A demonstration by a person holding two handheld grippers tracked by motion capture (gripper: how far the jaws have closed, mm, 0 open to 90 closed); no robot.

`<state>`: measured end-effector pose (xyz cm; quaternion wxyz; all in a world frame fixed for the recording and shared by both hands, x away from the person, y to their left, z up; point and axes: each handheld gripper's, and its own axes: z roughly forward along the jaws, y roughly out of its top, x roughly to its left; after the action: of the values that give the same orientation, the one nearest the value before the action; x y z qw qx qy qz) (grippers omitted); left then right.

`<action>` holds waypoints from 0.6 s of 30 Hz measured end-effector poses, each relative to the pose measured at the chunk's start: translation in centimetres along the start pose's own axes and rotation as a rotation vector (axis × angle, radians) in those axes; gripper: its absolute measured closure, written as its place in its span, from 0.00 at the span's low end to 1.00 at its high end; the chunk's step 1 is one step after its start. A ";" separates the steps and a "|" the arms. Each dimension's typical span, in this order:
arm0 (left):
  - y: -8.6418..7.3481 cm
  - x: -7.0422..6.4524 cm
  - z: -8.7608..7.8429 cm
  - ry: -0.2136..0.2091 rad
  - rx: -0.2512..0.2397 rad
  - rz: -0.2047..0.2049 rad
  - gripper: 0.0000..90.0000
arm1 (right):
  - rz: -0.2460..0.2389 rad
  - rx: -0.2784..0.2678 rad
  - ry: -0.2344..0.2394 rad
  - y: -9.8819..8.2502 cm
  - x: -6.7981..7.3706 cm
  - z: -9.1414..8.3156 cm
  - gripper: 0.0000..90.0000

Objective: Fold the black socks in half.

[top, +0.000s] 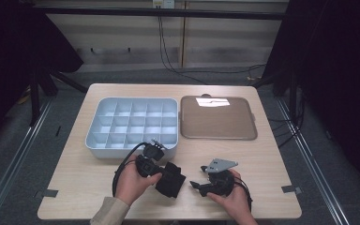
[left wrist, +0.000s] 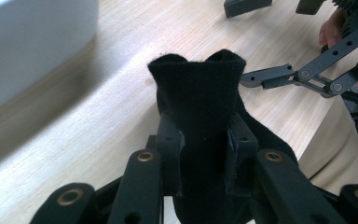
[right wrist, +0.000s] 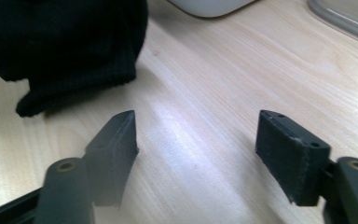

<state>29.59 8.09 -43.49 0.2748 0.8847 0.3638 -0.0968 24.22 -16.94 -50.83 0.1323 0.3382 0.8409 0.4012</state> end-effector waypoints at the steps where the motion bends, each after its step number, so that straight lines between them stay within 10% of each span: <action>1: 0.0 0.1 -0.2 -0.007 0.004 0.000 0.80 | 0.000 0.004 -0.005 0.0 0.0 0.0 0.30; 18: -0.5 1.5 -1.9 -0.008 -0.012 -0.029 0.80 | 0.021 0.063 -0.048 0.3 -0.5 0.6 0.16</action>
<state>30.26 10.34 -42.70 0.2803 0.8773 0.3760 -0.1019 25.00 -16.79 -51.02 0.1374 0.3606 0.8462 0.3675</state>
